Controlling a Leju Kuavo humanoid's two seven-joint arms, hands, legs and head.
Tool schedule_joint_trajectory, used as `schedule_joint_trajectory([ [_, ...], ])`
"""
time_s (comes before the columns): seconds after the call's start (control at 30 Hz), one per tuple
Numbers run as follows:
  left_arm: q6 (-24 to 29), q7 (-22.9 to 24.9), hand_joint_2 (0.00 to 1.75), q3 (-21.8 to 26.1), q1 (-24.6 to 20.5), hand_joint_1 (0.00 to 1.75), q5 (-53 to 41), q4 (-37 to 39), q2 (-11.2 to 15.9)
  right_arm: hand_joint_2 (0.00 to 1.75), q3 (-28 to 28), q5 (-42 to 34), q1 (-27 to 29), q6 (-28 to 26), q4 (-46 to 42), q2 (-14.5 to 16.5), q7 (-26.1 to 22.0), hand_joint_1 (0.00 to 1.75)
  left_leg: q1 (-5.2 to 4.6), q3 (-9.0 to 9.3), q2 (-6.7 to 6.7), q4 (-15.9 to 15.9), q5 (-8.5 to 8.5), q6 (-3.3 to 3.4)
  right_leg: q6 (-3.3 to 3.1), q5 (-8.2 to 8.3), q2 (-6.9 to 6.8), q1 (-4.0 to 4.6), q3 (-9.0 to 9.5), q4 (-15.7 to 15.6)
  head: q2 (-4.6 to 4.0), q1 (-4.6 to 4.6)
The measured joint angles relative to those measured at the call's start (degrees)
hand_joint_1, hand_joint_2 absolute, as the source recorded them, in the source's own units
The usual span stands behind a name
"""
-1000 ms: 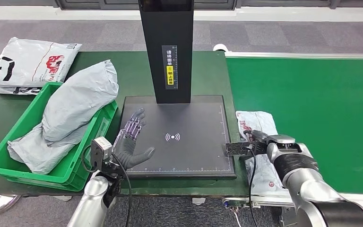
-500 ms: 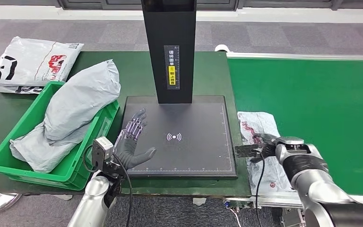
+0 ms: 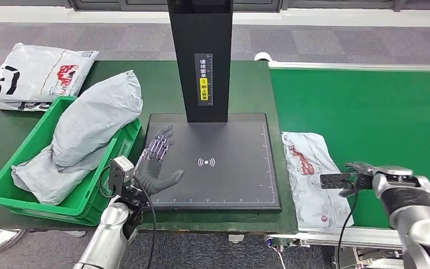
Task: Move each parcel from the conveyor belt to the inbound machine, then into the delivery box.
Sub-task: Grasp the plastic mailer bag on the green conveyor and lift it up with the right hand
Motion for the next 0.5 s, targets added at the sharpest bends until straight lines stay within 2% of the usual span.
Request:
schedule_joint_trajectory([
  [0.13, -0.1, -0.2, 1.75, 0.0, -0.1, 0.00, 0.1, 0.6, 0.2, 1.75, 0.0, -1.2, 0.9, -1.0, 0.0, -2.6, 0.1, 0.00, -0.01, 0.01, 0.13, 0.0, -0.06, 0.06, 0.01, -0.01, 0.09, 0.00, -0.05, 0.0, 0.00, -0.01],
  [0.27, -0.1, -0.3, 1.75, 0.0, 0.0, 0.00, 0.0, 0.7, 0.3, 1.75, 0.0, -3.1, 3.3, -4.3, 0.0, -3.6, 1.6, 0.00, 0.02, -0.02, 0.09, 0.0, -0.07, 0.07, 0.03, -0.05, 0.04, 0.03, -0.03, 0.0, 0.00, -0.01],
  [0.4, 0.4, -0.3, 1.75, 0.0, 0.8, 0.00, -0.3, 0.3, 0.3, 1.75, 0.0, -4.2, 6.2, -8.3, 0.0, -2.3, 4.6, 0.00, 0.05, -0.06, 0.09, -0.1, -0.07, 0.06, 0.01, -0.06, 0.04, 0.05, -0.04, 0.0, 0.00, 0.00],
  [0.5, 0.9, -0.1, 1.75, 0.0, 1.3, 0.00, -0.8, -0.4, 0.3, 1.75, 0.0, -4.5, 7.0, -11.9, 0.0, 0.5, 7.4, 0.00, 0.06, -0.05, 0.19, -0.1, -0.06, 0.04, 0.00, -0.06, 0.11, 0.07, -0.08, 0.0, 0.00, 0.00],
])
